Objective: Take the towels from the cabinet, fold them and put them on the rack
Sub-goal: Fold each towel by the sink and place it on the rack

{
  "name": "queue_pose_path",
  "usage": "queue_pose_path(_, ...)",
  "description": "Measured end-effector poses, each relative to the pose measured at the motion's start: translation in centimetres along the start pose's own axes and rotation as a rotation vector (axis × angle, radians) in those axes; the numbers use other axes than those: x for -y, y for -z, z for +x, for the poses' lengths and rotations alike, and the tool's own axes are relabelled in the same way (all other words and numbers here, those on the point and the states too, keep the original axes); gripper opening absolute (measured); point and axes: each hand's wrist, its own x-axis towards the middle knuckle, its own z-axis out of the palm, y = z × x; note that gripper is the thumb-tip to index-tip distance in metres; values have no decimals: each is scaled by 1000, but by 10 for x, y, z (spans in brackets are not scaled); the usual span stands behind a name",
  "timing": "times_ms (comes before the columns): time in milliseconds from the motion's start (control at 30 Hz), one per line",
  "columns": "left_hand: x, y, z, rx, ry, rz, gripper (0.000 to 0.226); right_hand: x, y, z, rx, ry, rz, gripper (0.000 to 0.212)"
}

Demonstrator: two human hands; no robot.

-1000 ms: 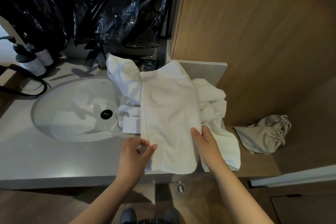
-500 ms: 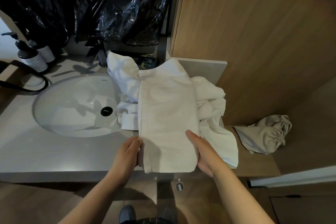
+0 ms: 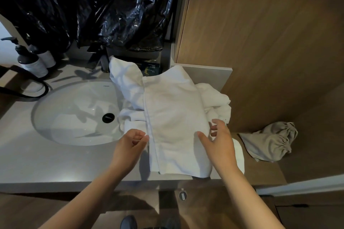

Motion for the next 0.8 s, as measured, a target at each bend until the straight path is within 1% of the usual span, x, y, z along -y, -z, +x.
queue_pose_path(33, 2, -3, 0, 10, 12, -2, 15, 5, 1, -2, -61, 58, -15, 40)
queue_pose_path(67, 4, -6, -1, 21, 30, -8, 15, 9, 1, -6, -80, 130, -24, 27)
queue_pose_path(100, 9, -9, -2, 33, 50, -16, 14, 11, -1, -11, -42, 200, -23, 16)
queue_pose_path(167, 19, -15, -7, 80, 93, -31, 15, 12, -15, -25, 164, 276, -63, 14)
queue_pose_path(233, 29, -21, -11, 140, 125, -52, 17, 5, -33, -40, 376, 263, -206, 11)
queue_pose_path(267, 34, -23, -12, 165, 140, -74, 17, 0, -43, -47, 421, 252, -305, 25)
queue_pose_path(300, 39, -26, -12, 188, 158, -103, 15, -9, -52, -50, 434, 255, -391, 42)
queue_pose_path(333, 43, -29, -12, 204, 176, -122, 13, -16, -59, -53, 434, 270, -462, 53)
queue_pose_path(367, 46, -32, -11, 212, 191, -131, 12, -21, -64, -55, 427, 300, -509, 58)
queue_pose_path(400, 50, -35, -10, 213, 211, -136, 11, -24, -68, -55, 426, 325, -537, 58)
queue_pose_path(467, 55, -40, -7, 198, 264, -149, 11, -27, -73, -55, 412, 368, -556, 51)
queue_pose_path(533, 59, -43, -2, 188, 295, -132, 14, -22, -75, -52, 420, 360, -556, 36)
queue_pose_path(600, 61, -43, 1, 196, 335, -141, 16, -16, -72, -49, 489, 353, -541, 15)
queue_pose_path(633, 61, -42, 2, 203, 345, -150, 17, -13, -68, -47, 537, 336, -494, 9)
queue_pose_path(667, 62, -41, 2, 213, 344, -155, 17, -11, -63, -47, 582, 311, -422, 10)
queue_pose_path(700, 62, -39, 1, 226, 338, -165, 17, -9, -58, -47, 588, 296, -334, 14)
queue_pose_path(733, 62, -36, 0, 246, 331, -185, 17, -7, -53, -49, 534, 290, -244, 18)
queue_pose_path(767, 61, -34, -1, 271, 326, -216, 16, -4, -51, -53, 438, 296, -157, 17)
queue_pose_path(800, 60, -31, -3, 295, 327, -254, 13, -2, -51, -56, 358, 300, -114, 11)
